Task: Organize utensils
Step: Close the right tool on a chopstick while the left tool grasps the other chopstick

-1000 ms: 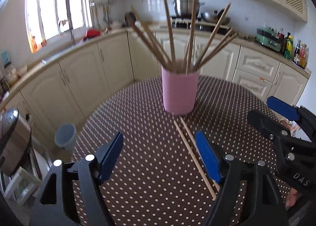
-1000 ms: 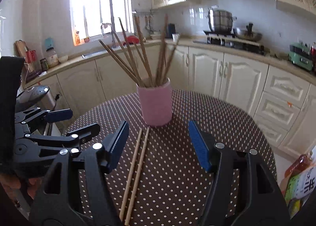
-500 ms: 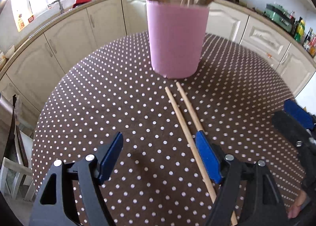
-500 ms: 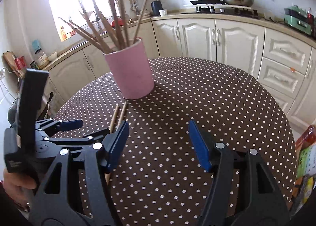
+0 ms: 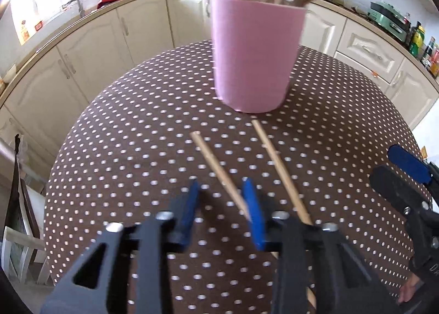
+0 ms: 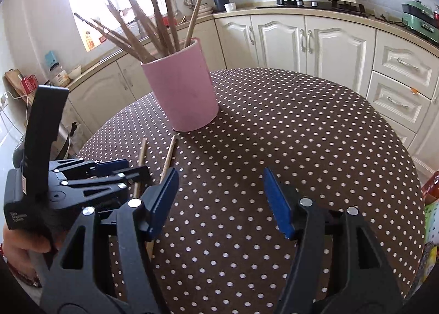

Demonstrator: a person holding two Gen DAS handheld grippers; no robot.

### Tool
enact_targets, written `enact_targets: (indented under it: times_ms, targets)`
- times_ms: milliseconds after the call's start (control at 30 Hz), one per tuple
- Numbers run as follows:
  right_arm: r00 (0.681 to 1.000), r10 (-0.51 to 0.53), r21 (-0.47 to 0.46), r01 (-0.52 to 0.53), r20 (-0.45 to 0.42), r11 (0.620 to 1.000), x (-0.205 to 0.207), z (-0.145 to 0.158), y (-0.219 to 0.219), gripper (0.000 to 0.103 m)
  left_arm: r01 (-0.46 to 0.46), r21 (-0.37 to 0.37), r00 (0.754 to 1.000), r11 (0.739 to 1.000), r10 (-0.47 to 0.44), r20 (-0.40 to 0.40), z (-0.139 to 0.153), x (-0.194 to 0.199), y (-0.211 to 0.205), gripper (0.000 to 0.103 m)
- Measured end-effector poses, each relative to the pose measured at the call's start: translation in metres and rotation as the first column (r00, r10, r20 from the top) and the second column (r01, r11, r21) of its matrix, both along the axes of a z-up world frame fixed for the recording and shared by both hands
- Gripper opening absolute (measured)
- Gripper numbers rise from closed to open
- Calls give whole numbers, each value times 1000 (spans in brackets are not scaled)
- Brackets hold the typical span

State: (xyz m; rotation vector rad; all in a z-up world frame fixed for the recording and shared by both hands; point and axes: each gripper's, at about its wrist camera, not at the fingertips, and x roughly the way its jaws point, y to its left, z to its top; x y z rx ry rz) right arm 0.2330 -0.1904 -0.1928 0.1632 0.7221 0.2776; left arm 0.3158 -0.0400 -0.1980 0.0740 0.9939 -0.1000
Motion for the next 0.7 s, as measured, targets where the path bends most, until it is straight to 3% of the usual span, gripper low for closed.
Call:
enact_targets:
  times_ms: [33,167,333,533,600,700]
  targets:
    - [1000,8,-5,-8,-8,1000,3,-1,4,63,-8,1,1000,1000,8,-2,1,1,5,15]
    - [997,53,-30,-54,-53,998,13,-6,22,63,-6,-38,1000,999,5,-21,2,3,22,7]
    - [990,103,-89,-111,-91,990,25,-8,53,63,-22,-59,1000,998,21,-21,2,-1,44,6]
    - [976,147,-208,-180,-162,962,42,-11,90,36,-22,-59,1000,998,21,-11,2,-12,58,6]
    - [975,140,-266,-182,-171,947,45,-14,98,34,-18,-65,1000,998,18,-5,6,-17,63,6]
    - [969,143,-276,-197,-202,941,51,-18,102,30,-11,-64,1000,998,12,6,11,-24,61,6]
